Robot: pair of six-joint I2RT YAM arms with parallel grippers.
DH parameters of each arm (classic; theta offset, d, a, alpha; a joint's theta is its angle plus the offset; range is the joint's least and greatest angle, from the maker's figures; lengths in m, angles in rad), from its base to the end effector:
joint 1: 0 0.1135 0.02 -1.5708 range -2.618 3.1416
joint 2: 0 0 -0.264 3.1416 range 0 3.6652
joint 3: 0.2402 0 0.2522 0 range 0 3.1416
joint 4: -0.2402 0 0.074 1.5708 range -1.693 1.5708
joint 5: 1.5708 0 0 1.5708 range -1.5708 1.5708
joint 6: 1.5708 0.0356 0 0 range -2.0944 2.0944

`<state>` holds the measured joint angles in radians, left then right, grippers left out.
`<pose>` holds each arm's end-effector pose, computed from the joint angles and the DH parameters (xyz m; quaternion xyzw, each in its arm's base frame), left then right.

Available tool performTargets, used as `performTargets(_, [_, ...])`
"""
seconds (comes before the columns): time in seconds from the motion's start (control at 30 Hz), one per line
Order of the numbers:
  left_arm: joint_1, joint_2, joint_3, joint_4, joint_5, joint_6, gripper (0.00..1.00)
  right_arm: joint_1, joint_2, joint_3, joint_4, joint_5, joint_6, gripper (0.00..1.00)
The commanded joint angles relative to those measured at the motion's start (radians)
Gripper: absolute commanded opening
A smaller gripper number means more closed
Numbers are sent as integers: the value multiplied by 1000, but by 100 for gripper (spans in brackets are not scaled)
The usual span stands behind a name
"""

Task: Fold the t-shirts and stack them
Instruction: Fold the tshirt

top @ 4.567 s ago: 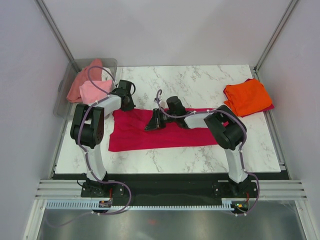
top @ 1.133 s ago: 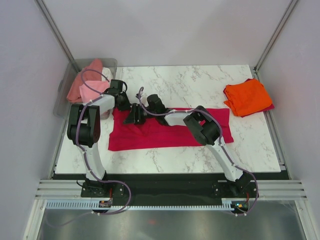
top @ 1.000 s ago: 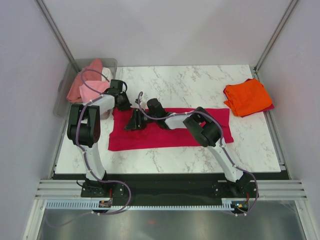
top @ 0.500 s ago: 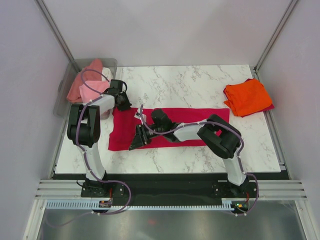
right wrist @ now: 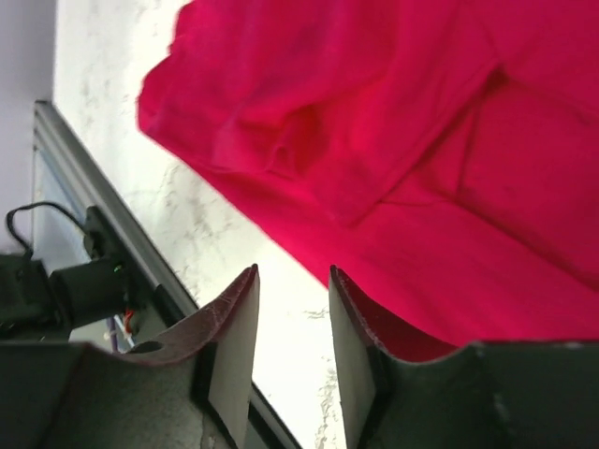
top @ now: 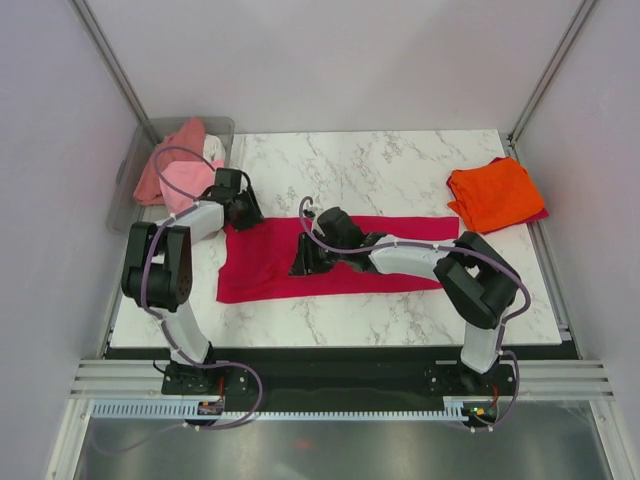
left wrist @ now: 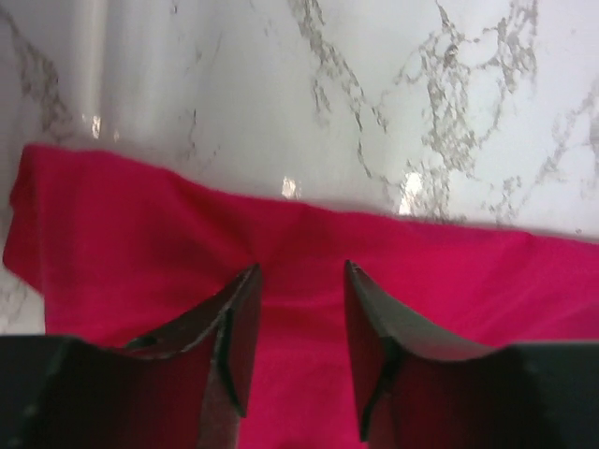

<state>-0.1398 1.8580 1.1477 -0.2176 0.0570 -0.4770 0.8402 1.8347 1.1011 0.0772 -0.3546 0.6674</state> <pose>0.3813 -0.0557 0.1648 -0.1503 0.9365 -0.1216 0.2927 0.2551 0.3032 0.1834 -0.1538 0.8732 0.4128 0.2085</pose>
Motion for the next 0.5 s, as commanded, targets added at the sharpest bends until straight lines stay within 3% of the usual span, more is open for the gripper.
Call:
performTargets(0.0, [-24,-149,-38,6,24,9,50,8,47,57,-53,71,32,42])
performTargets(0.1, [-78,-267,-104,1,7,-21,59,2,25,57,-42,100,52,40])
performTargets(0.23, [-181,-429,-152,-58,-87,-46,67,-32,-107,-73,-19,161,55,42])
performTargets(0.3, [-248,-567,-227,-81,-149,-67,75,-39,-214,-157,-28,239,43,46])
performTargets(0.4, [-273,-709,-368,-72,-200,-113,99,-41,-325,-222,-56,308,50,48])
performTargets(0.47, [-271,-830,-429,-72,-255,-140,100,-41,-360,-260,-62,322,92,48])
